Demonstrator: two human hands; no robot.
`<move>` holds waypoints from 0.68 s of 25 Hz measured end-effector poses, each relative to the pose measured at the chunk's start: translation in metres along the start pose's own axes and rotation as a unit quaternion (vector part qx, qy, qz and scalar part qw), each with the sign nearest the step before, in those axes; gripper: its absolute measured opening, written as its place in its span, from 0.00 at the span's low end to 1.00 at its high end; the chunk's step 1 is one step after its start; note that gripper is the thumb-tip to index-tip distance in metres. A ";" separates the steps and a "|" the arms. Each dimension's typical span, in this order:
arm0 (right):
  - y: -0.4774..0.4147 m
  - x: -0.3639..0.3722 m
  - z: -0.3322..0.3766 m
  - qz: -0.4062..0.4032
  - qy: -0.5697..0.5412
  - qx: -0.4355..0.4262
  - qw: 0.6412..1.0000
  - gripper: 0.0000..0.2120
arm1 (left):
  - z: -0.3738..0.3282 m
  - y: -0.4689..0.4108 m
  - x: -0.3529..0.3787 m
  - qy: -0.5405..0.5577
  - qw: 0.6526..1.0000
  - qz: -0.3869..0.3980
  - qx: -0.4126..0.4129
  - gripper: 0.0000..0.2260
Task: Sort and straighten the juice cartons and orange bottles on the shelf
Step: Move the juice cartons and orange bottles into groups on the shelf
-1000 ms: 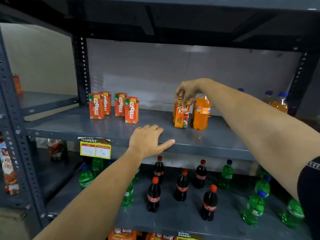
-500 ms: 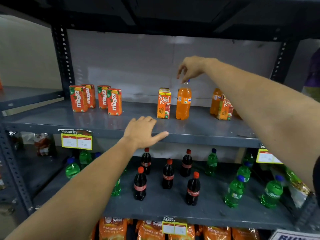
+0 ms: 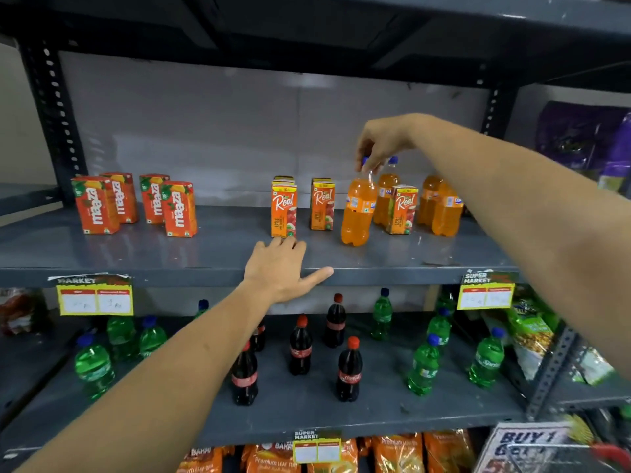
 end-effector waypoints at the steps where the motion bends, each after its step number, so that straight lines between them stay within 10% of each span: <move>1: 0.006 -0.002 -0.009 0.009 0.003 0.008 1.000 0.08 | -0.002 -0.003 0.001 0.009 1.000 0.012 -0.001 0.41; 17: 0.070 0.007 -0.162 0.041 0.019 0.098 0.994 0.06 | -0.135 -0.075 0.018 0.056 0.996 0.061 0.014 0.44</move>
Point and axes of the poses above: each hand's wrist, its own y-axis away from the middle knuckle, its own x-axis out of the palm, z = x × y, the point moved 6 cm from there along -y, towards the middle knuckle, and after that the axes turned 4 degrees about y, right-handed, at the moved point
